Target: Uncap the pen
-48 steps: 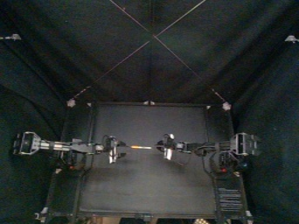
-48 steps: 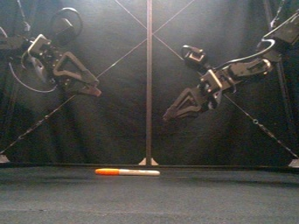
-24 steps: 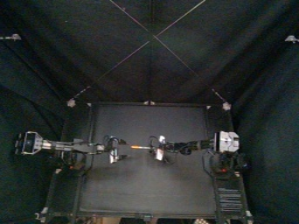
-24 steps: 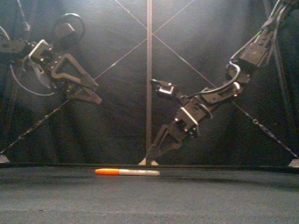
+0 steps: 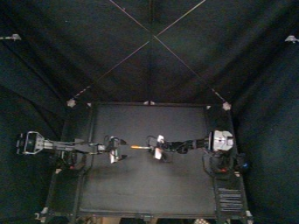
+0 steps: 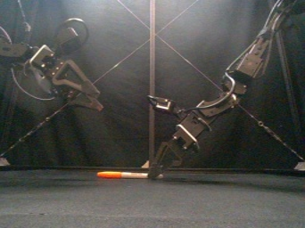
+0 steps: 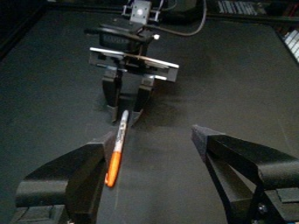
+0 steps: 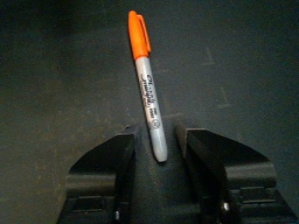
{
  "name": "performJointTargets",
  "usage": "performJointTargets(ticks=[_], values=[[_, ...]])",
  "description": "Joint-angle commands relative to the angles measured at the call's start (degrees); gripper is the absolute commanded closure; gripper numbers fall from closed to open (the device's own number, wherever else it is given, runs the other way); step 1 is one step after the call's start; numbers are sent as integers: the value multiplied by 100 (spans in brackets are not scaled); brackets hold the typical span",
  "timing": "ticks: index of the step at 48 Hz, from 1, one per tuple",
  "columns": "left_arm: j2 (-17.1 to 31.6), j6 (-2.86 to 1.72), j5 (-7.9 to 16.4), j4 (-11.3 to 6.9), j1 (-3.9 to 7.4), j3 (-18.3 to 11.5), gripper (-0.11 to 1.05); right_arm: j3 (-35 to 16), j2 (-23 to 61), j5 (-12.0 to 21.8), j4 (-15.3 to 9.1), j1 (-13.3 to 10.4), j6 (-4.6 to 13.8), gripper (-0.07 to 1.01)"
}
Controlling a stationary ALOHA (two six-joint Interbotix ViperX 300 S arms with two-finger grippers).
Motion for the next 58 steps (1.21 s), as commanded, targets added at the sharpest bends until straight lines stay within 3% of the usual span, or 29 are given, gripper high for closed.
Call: performJointTargets(ticks=[1, 10, 24, 39, 48, 58], values=[[149, 9, 413, 70, 97, -343, -7, -18, -290, 53, -18, -35, 35, 46], [457, 18, 923, 396, 114, -659, -7, 53, -782, 176, -18, 0, 18, 49], [1055, 18, 1072, 773, 202, -1037, -7, 79, -1143, 281, -18, 281, 18, 49], [1512, 9, 1248, 800, 334, -1248, -7, 62, -1187, 290, -18, 431, 26, 49], [1644, 18, 1248, 800, 334, -1248, -6, 62, -1195, 281, -18, 448, 18, 49], [1652, 26, 1248, 835, 308, -1257, 10, 53, -1195, 281, -18, 448, 9, 49]])
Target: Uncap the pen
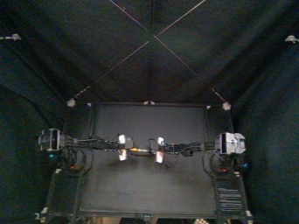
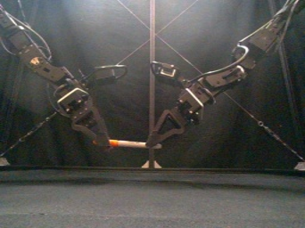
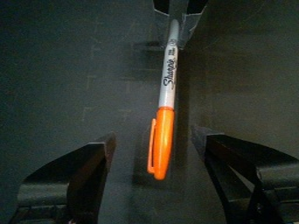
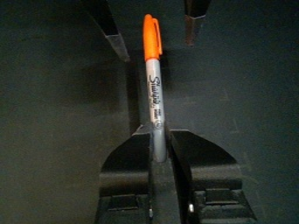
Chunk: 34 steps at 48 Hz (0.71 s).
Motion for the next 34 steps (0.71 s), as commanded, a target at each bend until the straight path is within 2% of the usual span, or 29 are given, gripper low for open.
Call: performJointTargets(ticks=[1, 11, 15, 22, 34], values=[[-18, 9, -18, 62, 0, -132, 13, -79, -229, -35, 0, -9, 18, 49], [-26, 0, -18, 246, 0, -123, 40, -26, -246, -26, 0, -26, 18, 49], [-53, 0, 0, 255, 0, -88, 45, 35, -316, -35, 0, -35, 18, 49], [-176, 9, 53, 255, 35, -9, 47, 299, -563, -35, 0, -53, 18, 49], [-571, 9, 18, 316, 114, 325, 47, 905, -1143, -149, 88, -158, 62, 49]])
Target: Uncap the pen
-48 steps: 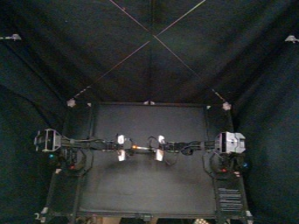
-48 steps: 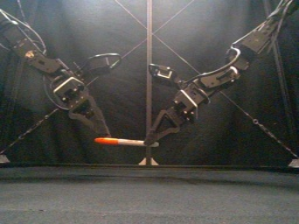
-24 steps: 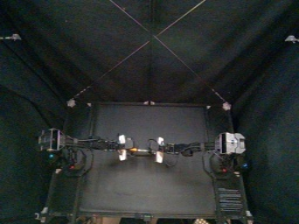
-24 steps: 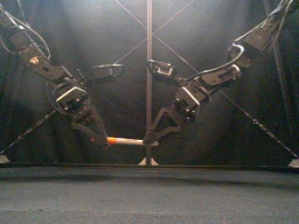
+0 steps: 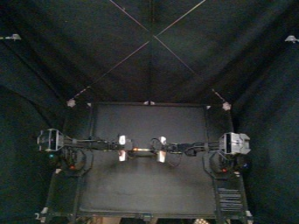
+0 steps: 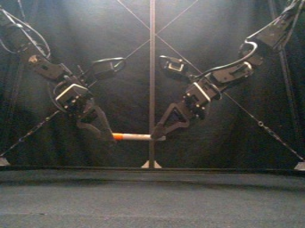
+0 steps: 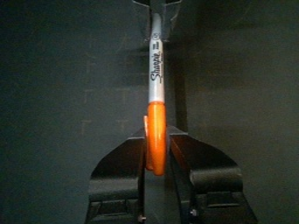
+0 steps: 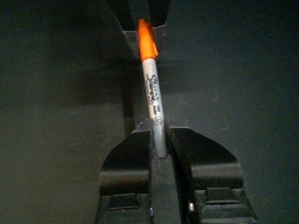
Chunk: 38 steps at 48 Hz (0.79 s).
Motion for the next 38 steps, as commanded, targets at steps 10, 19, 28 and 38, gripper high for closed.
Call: performJointTargets(ticks=[10, 19, 28, 38], values=[[-668, -18, -53, 9, 193, 519, 47, 853, -905, -308, 149, -149, 26, 49], [-976, -18, -53, 9, 202, 668, 47, 1283, -1283, -624, 141, -158, 18, 49], [-1169, -18, -53, 9, 202, 747, 47, 1512, -1468, -791, 114, -167, 0, 49], [-1230, -18, -53, 18, 211, 800, 47, 1529, -1512, -888, 62, -158, -35, 49]])
